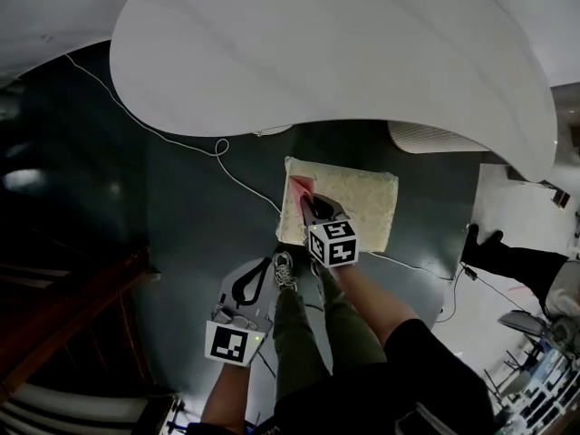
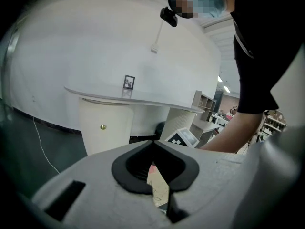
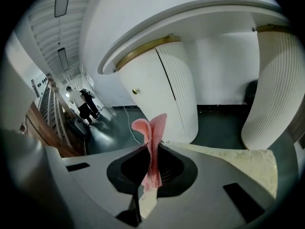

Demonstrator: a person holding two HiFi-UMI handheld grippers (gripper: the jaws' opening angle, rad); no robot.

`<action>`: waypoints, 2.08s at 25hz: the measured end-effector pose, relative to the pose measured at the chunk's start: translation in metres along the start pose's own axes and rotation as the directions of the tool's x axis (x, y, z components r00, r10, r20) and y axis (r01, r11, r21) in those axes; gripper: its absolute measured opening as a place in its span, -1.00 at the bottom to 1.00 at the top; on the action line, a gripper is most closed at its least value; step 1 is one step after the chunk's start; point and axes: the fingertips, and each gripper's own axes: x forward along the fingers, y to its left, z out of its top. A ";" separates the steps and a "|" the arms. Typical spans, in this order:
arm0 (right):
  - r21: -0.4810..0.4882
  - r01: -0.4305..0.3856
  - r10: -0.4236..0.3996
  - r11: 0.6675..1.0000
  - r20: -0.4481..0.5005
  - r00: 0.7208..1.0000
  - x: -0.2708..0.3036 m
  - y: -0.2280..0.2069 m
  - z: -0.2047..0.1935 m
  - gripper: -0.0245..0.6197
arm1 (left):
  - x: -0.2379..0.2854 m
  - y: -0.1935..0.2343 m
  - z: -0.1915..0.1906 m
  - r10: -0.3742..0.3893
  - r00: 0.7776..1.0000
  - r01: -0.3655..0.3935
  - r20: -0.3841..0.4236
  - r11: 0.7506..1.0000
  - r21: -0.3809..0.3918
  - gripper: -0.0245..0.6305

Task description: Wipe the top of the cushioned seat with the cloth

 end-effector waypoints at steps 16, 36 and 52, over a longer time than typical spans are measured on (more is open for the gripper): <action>0.075 0.119 -0.106 0.990 -0.157 0.982 0.093 -0.039 -0.035 -0.84 | 0.015 0.001 -0.036 0.044 0.997 -0.050 -0.067 0.995 -0.087 -0.87; 0.163 0.465 -0.437 0.870 -0.183 0.881 -0.046 -0.225 -0.072 -0.84 | 0.062 -0.057 -0.019 -0.167 0.979 0.167 -0.114 0.986 -0.002 -0.87; 0.172 0.648 -0.594 0.742 -0.279 0.754 -0.134 -0.304 -0.113 -0.84 | 0.084 -0.089 -0.010 -0.271 0.953 0.280 -0.137 0.958 0.052 -0.87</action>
